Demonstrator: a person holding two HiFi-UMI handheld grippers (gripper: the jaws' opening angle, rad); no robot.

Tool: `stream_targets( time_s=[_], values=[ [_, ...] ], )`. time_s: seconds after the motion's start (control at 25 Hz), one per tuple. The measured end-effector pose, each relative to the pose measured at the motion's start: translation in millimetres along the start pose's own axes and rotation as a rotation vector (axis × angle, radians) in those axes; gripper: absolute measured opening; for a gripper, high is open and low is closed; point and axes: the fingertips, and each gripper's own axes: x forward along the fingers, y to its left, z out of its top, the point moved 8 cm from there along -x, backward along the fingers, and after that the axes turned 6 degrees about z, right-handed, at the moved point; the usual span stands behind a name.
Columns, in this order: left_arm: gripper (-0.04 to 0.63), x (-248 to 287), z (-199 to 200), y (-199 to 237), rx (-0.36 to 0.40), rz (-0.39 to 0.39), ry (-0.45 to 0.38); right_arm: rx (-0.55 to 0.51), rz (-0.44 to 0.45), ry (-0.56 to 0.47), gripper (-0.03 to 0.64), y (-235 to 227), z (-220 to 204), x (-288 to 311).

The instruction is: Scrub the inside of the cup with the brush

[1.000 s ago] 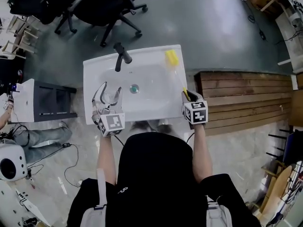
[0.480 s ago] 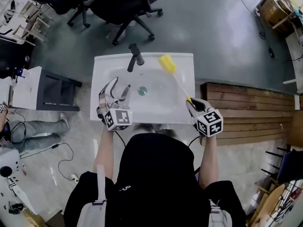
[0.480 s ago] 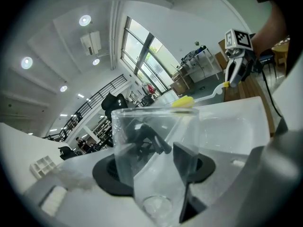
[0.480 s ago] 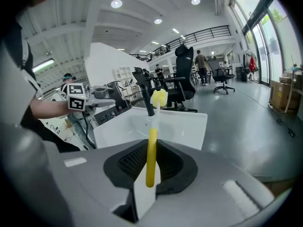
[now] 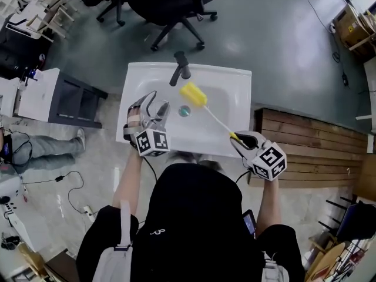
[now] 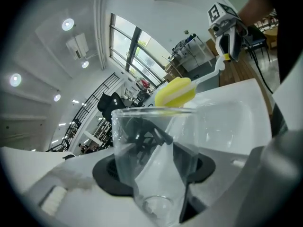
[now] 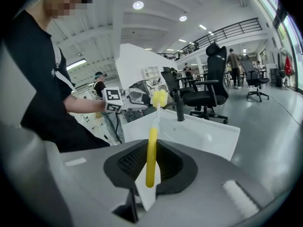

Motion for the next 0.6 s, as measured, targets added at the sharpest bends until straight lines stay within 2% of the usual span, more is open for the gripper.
stream_targets(
  time_s=[0.24,0.6],
  values=[
    [0.265,0.1,-6.9,-1.8,0.086,-0.004,0.017,-0.12,0.113,0.035,0.052,21.9,9.4,-0.9],
    [0.265,-1.0,-9.0,-7.0,0.236,-0.018,0.006,-0.232,0.151,0.108,0.052,34.7,19.2,-3.5]
  ],
)
